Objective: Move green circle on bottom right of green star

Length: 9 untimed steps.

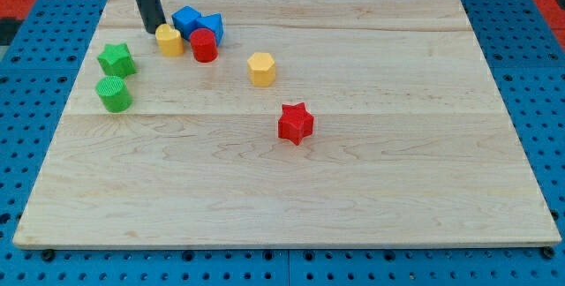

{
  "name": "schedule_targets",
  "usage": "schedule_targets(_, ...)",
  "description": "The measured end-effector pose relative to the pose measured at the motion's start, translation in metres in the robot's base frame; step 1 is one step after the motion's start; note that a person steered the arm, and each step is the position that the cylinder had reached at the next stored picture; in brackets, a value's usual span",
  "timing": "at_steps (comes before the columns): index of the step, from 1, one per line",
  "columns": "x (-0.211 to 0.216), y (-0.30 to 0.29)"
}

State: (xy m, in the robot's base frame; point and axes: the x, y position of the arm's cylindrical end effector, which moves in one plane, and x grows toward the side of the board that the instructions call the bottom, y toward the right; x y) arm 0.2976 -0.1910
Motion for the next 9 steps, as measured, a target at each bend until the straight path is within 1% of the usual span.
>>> schedule_targets(1, 0.039, 0.013)
schedule_targets(2, 0.045, 0.051)
schedule_targets(3, 0.065, 0.086)
schedule_targets(4, 0.091, 0.067)
schedule_targets(5, 0.091, 0.055)
schedule_targets(6, 0.116, 0.027)
schedule_targets(7, 0.154, -0.019)
schedule_targets(8, 0.147, -0.052)
schedule_targets(9, 0.113, -0.050)
